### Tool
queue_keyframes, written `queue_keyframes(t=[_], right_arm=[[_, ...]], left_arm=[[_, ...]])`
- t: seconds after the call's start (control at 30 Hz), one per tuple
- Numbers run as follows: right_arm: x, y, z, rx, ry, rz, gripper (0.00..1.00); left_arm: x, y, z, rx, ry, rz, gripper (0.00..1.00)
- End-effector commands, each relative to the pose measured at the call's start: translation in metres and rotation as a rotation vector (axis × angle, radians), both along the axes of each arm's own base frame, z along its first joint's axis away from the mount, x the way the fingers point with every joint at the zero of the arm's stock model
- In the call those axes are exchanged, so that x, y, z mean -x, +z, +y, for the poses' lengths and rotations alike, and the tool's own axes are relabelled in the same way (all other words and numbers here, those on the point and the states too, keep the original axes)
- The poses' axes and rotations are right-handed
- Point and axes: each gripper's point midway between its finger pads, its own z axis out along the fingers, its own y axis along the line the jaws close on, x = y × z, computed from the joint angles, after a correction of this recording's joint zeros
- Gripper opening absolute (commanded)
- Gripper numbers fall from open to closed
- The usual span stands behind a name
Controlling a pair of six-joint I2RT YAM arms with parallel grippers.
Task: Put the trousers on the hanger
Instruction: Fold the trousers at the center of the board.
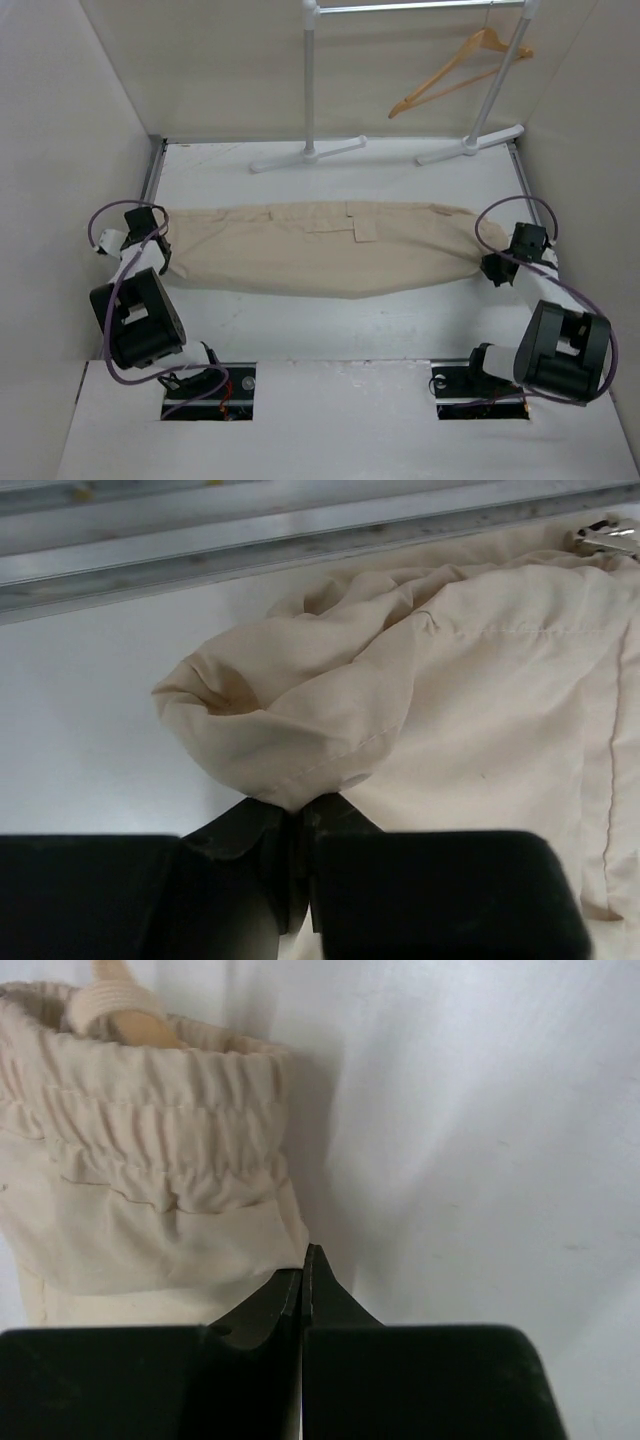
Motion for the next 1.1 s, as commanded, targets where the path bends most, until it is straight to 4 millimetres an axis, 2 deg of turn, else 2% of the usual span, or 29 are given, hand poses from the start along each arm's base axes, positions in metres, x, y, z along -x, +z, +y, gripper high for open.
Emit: queue_keyframes(t=[0.0, 0.03, 0.13, 0.2, 0.3, 0.4, 0.57, 0.67, 0.77, 0.9, 1.07], right_arm=[[0.035, 0.002, -0.004, 0.009, -0.060, 0.003, 0.01], [0.039, 0.005, -0.004, 0.024, -0.053, -0.012, 0.08], [0.041, 0.017, -0.002, 0.070, -0.002, -0.031, 0.41], [0.042, 0.031, -0.001, 0.086, 0.016, -0.068, 0.66], [0.046, 0.045, -0.002, 0.120, 0.024, -0.099, 0.82], [0.049, 0.039, -0.005, 0.119, 0.022, -0.074, 0.92], [0.023, 0.036, -0.011, 0.063, 0.042, -0.104, 0.95], [0.015, 0.024, -0.016, 0.030, 0.024, -0.088, 0.93], [0.006, 0.019, -0.024, 0.027, -0.005, -0.105, 0.90], [0.008, -0.004, -0.024, -0.018, -0.038, -0.045, 0.84], [0.009, -0.007, -0.024, -0.021, -0.040, -0.038, 0.83]], left_arm=[[0.034, 0.016, 0.009, -0.085, 0.039, 0.063, 0.10], [0.036, 0.017, 0.008, -0.091, 0.030, 0.063, 0.19], [0.027, 0.028, -0.002, -0.093, -0.009, 0.030, 0.50], [0.020, 0.044, -0.009, -0.103, -0.034, -0.012, 0.64], [0.006, 0.075, -0.028, -0.132, -0.101, -0.080, 0.73], [-0.007, 0.095, -0.061, -0.133, -0.202, -0.152, 0.74], [-0.017, 0.109, -0.139, -0.099, -0.426, -0.251, 0.73], [-0.011, 0.106, -0.178, -0.069, -0.536, -0.283, 0.73], [0.000, 0.104, -0.208, -0.044, -0.625, -0.312, 0.73], [0.013, 0.102, -0.228, -0.026, -0.695, -0.329, 0.72], [0.017, 0.107, -0.234, -0.019, -0.716, -0.354, 0.72]])
